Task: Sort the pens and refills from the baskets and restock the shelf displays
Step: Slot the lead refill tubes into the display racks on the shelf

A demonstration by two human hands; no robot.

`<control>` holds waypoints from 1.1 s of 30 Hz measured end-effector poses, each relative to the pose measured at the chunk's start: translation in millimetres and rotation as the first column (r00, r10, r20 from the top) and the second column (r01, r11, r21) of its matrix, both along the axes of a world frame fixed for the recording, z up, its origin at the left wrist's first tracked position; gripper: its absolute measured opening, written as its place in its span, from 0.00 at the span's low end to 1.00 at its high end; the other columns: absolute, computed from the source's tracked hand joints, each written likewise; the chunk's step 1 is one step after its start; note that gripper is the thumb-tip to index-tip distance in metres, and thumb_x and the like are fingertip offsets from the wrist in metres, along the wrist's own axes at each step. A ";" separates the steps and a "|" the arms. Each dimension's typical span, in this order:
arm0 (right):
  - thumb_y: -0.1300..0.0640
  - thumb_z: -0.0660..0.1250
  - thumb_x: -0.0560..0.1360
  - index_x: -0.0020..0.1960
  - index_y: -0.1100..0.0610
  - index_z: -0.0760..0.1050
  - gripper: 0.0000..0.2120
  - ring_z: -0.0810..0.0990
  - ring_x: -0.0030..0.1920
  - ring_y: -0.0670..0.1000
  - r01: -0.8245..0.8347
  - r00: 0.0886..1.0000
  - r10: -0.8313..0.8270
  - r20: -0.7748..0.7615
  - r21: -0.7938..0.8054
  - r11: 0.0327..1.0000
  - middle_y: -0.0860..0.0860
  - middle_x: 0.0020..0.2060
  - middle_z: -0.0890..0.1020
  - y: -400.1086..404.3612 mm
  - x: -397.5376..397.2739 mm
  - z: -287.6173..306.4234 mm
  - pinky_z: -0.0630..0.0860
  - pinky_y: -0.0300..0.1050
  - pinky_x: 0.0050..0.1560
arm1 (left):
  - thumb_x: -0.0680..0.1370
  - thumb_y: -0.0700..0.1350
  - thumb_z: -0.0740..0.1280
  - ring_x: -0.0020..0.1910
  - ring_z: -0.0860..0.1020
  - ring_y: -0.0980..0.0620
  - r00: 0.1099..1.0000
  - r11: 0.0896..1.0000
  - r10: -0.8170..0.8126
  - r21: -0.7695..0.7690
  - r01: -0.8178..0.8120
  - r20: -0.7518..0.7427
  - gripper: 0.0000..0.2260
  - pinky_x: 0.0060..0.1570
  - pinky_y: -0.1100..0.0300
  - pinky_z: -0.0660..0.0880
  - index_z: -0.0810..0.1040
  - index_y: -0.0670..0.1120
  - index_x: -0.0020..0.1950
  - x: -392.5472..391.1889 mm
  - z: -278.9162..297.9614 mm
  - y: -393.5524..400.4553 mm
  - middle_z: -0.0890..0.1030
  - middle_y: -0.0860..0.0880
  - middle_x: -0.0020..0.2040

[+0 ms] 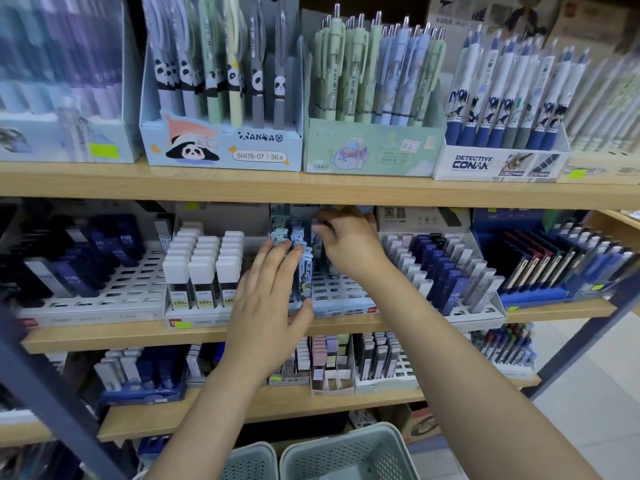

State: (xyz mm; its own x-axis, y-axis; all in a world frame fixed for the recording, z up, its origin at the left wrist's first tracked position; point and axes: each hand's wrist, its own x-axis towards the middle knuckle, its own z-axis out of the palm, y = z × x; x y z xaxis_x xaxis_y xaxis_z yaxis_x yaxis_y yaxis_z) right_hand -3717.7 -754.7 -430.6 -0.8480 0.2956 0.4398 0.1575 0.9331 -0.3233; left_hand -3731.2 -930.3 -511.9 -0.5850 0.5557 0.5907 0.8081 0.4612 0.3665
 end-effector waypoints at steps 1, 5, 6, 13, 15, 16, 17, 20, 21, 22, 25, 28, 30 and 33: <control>0.52 0.58 0.84 0.62 0.52 0.77 0.12 0.69 0.66 0.57 0.017 1.000 -0.016 0.013 -0.010 1.000 0.53 0.57 0.80 1.6 -0.3 0.7 0.58 0.50 0.64 | 0.79 0.50 0.65 0.81 0.49 0.51 1.000 1.000 0.001 -0.002 -0.001 -0.001 0.32 0.77 0.49 0.53 0.58 0.48 0.81 -0.1 -0.1 -0.1 0.57 0.52 0.80; 0.53 0.57 0.84 0.62 0.54 0.74 0.11 0.71 0.63 0.59 0.008 1.000 -0.007 0.018 -0.008 1.000 0.56 0.55 0.80 2.0 2.0 -1.6 0.62 0.51 0.62 | 0.79 0.52 0.64 0.81 0.49 0.51 1.000 1.000 0.007 0.000 -0.007 -0.011 0.31 0.77 0.49 0.53 0.58 0.49 0.80 -1.0 -0.2 0.8 0.57 0.51 0.80; 0.52 0.58 0.84 0.62 0.55 0.73 0.11 0.72 0.62 0.60 0.014 1.000 -0.014 0.002 -0.013 1.000 0.56 0.54 0.81 1.4 3.0 -2.2 0.63 0.52 0.61 | 0.79 0.53 0.64 0.81 0.50 0.51 1.000 1.000 0.008 -0.001 -0.008 -0.010 0.31 0.77 0.50 0.53 0.58 0.49 0.80 -0.9 -0.5 1.0 0.57 0.51 0.80; 0.56 0.68 0.78 0.55 0.57 0.81 0.07 0.79 0.50 0.62 -0.007 0.970 -0.012 -0.241 -0.076 0.997 0.55 0.44 0.84 0.4 2.0 -14.8 0.73 0.56 0.57 | 0.79 0.56 0.62 0.81 0.49 0.52 1.000 1.000 0.013 -0.003 -0.013 -0.005 0.31 0.77 0.50 0.53 0.57 0.50 0.81 -0.9 -0.9 1.3 0.57 0.52 0.80; 0.56 0.69 0.78 0.54 0.56 0.81 0.07 0.79 0.49 0.62 -0.022 0.969 -0.004 -0.247 -0.102 0.995 0.55 0.43 0.84 -0.6 0.9 -14.2 0.73 0.56 0.57 | 0.79 0.55 0.62 0.81 0.49 0.52 1.000 1.000 0.012 -0.002 -0.012 -0.003 0.31 0.77 0.49 0.54 0.57 0.50 0.80 -1.2 -1.2 0.9 0.57 0.52 0.80; 0.56 0.69 0.78 0.54 0.56 0.82 0.07 0.79 0.49 0.62 -0.024 0.967 -0.003 -0.254 -0.107 0.994 0.55 0.44 0.84 -0.8 0.7 -13.2 0.73 0.56 0.57 | 0.79 0.55 0.62 0.81 0.49 0.52 1.000 1.000 0.012 -0.002 -0.012 0.000 0.31 0.77 0.48 0.55 0.57 0.49 0.80 -1.2 -1.2 0.9 0.57 0.52 0.80; 0.57 0.69 0.78 0.54 0.56 0.82 0.07 0.79 0.50 0.62 -0.022 0.963 -0.007 -0.269 -0.105 0.994 0.55 0.45 0.84 0.0 0.7 -12.2 0.73 0.57 0.57 | 0.79 0.55 0.62 0.81 0.49 0.52 1.000 1.000 0.012 -0.004 -0.012 0.003 0.31 0.77 0.47 0.55 0.57 0.49 0.81 -1.1 -1.3 0.9 0.57 0.52 0.81; 0.57 0.69 0.78 0.54 0.56 0.82 0.07 0.78 0.53 0.62 -0.012 0.957 -0.009 -0.291 -0.072 0.997 0.55 0.46 0.84 -1.6 1.8 -10.8 0.71 0.55 0.57 | 0.79 0.55 0.62 0.82 0.48 0.52 1.000 1.000 0.011 -0.008 -0.011 0.003 0.32 0.78 0.47 0.54 0.57 0.50 0.81 -0.9 -1.1 0.8 0.56 0.52 0.81; 0.57 0.69 0.78 0.53 0.56 0.82 0.07 0.78 0.51 0.62 -0.010 0.958 -0.002 -0.287 -0.041 0.999 0.55 0.44 0.84 -2.8 2.2 -10.5 0.70 0.55 0.57 | 0.79 0.55 0.62 0.82 0.48 0.52 1.000 1.000 0.009 -0.007 -0.009 0.002 0.32 0.77 0.48 0.54 0.57 0.50 0.81 -0.9 -1.1 0.9 0.56 0.52 0.81; 0.57 0.70 0.77 0.53 0.56 0.82 0.06 0.79 0.49 0.62 -0.003 0.957 0.003 -0.289 0.000 1.000 0.55 0.42 0.84 -2.6 2.7 -9.8 0.71 0.55 0.56 | 0.79 0.56 0.61 0.82 0.48 0.52 1.000 1.000 0.009 -0.007 -0.009 0.000 0.31 0.77 0.48 0.53 0.57 0.50 0.81 -1.0 -1.1 0.8 0.56 0.52 0.81; 0.56 0.70 0.76 0.51 0.56 0.82 0.06 0.80 0.46 0.63 0.051 0.956 -0.012 -0.294 0.124 0.991 0.55 0.40 0.84 3.7 4.8 -7.8 0.73 0.56 0.55 | 0.79 0.58 0.56 0.81 0.48 0.52 1.000 1.000 0.013 -0.008 -0.013 -0.001 0.31 0.77 0.49 0.53 0.56 0.50 0.81 -1.5 -2.0 0.4 0.56 0.53 0.81; 0.56 0.69 0.76 0.50 0.57 0.82 0.06 0.81 0.42 0.63 0.031 0.960 0.013 -0.281 0.151 0.988 0.57 0.38 0.84 2.9 5.0 -6.1 0.76 0.54 0.47 | 0.78 0.58 0.56 0.81 0.48 0.52 1.000 1.000 0.013 -0.002 -0.013 0.000 0.31 0.77 0.49 0.53 0.56 0.50 0.81 -1.5 -2.5 1.0 0.56 0.52 0.81; 0.57 0.69 0.76 0.50 0.57 0.83 0.06 0.81 0.43 0.63 0.005 0.960 0.039 -0.276 0.156 0.988 0.57 0.38 0.84 -4.1 2.8 -5.3 0.77 0.57 0.49 | 0.78 0.58 0.55 0.81 0.48 0.52 1.000 1.000 0.014 0.001 -0.014 0.000 0.31 0.76 0.49 0.53 0.57 0.50 0.81 -1.1 -2.5 1.5 0.57 0.52 0.81; 0.58 0.68 0.77 0.52 0.57 0.82 0.06 0.79 0.45 0.63 -0.001 0.966 0.032 -0.257 0.121 0.993 0.57 0.38 0.81 -6.6 0.6 -2.2 0.73 0.56 0.55 | 0.79 0.58 0.55 0.81 0.48 0.52 1.000 1.000 0.013 -0.003 -0.013 0.000 0.31 0.77 0.49 0.52 0.56 0.50 0.81 -0.8 -2.4 1.0 0.56 0.52 0.81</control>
